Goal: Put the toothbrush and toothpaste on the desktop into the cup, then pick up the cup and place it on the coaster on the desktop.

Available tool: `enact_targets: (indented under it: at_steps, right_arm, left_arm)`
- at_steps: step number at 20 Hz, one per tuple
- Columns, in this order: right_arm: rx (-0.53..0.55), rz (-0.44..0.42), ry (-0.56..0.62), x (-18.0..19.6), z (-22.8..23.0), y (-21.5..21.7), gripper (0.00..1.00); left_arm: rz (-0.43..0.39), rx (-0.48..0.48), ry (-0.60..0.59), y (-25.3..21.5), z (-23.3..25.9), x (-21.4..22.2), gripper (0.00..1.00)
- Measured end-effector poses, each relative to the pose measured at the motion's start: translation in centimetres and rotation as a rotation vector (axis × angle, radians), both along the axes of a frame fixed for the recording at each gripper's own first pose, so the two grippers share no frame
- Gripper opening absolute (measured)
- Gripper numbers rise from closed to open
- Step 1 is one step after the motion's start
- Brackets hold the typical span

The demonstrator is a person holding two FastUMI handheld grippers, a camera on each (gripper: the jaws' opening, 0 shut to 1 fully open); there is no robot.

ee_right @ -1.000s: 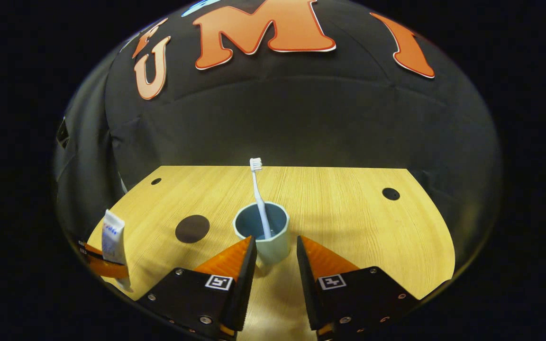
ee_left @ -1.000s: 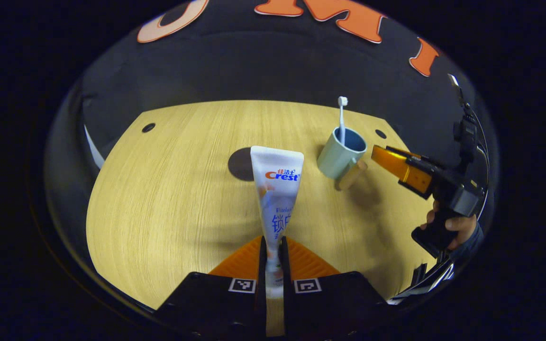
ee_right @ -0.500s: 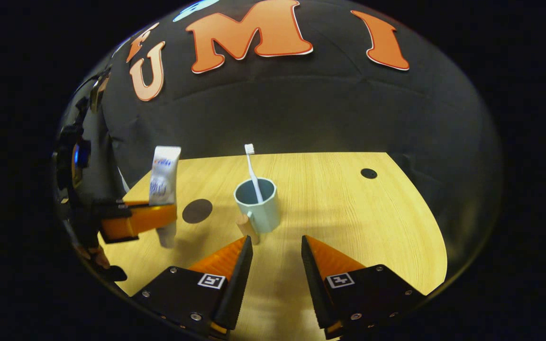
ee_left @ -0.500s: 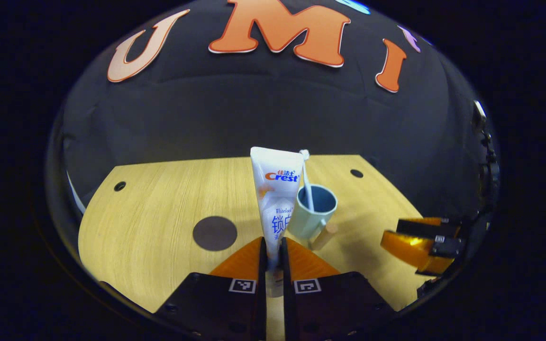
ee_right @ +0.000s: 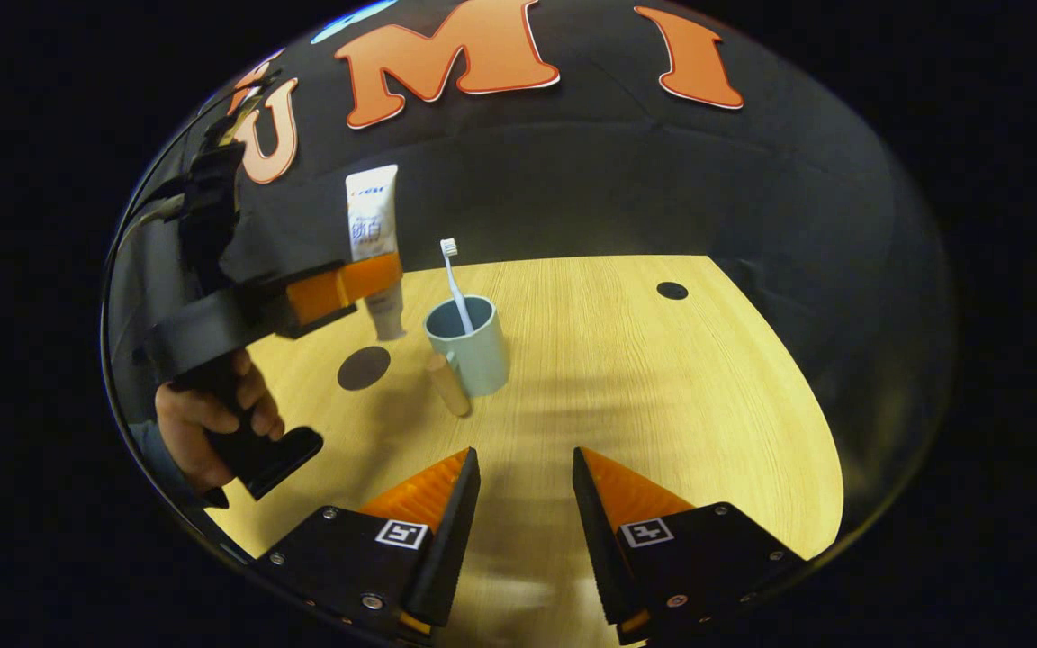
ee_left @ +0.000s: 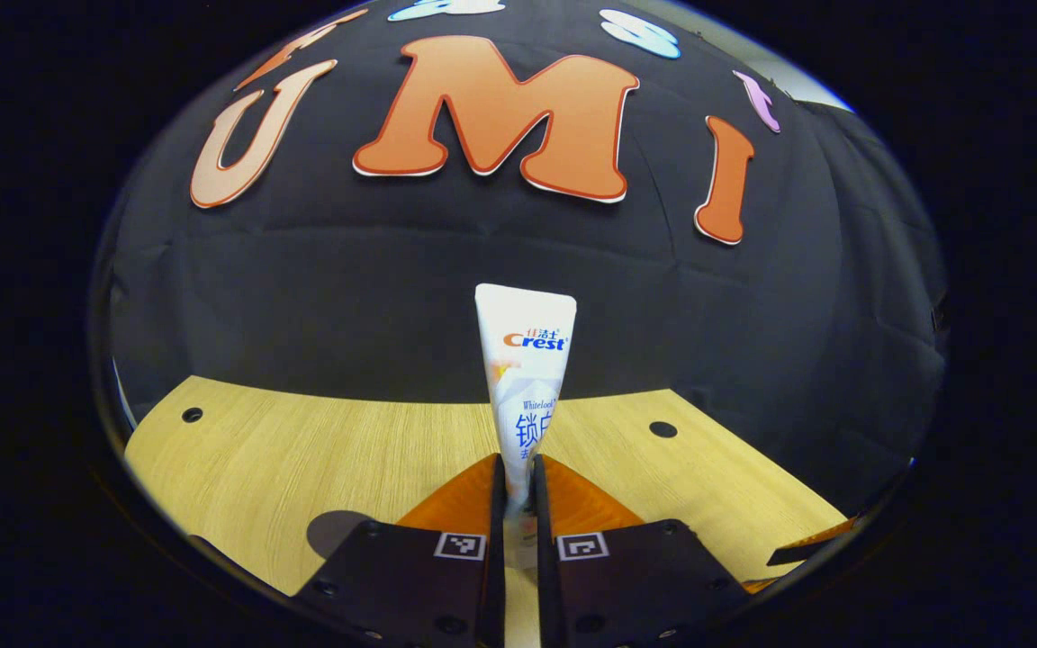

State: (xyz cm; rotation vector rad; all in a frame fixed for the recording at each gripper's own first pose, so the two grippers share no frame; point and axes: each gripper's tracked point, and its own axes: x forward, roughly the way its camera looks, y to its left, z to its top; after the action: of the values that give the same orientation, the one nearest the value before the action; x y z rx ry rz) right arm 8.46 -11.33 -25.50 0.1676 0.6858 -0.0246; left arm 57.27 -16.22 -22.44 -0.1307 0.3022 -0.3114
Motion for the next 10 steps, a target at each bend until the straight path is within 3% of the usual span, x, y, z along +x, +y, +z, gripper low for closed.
enact_targets:
  at_steps: [1, 2, 10]
  right_arm:
    - [0.004, 0.001, 0.009, -0.3, -0.2, -0.1, 0.59]
    - [0.009, -0.002, 0.018, -0.6, -0.3, -0.3, 0.63]
    - [-0.013, 0.007, 0.071, -2.5, -1.4, -2.2, 0.64]
  left_arm:
    - [0.003, -0.003, -0.024, -0.6, 0.4, 0.5, 0.14]
    - [0.013, -0.003, -0.047, -1.1, 0.7, 1.1, 0.14]
    - [0.115, -0.018, -0.101, -2.8, -1.7, 2.6, 0.14]
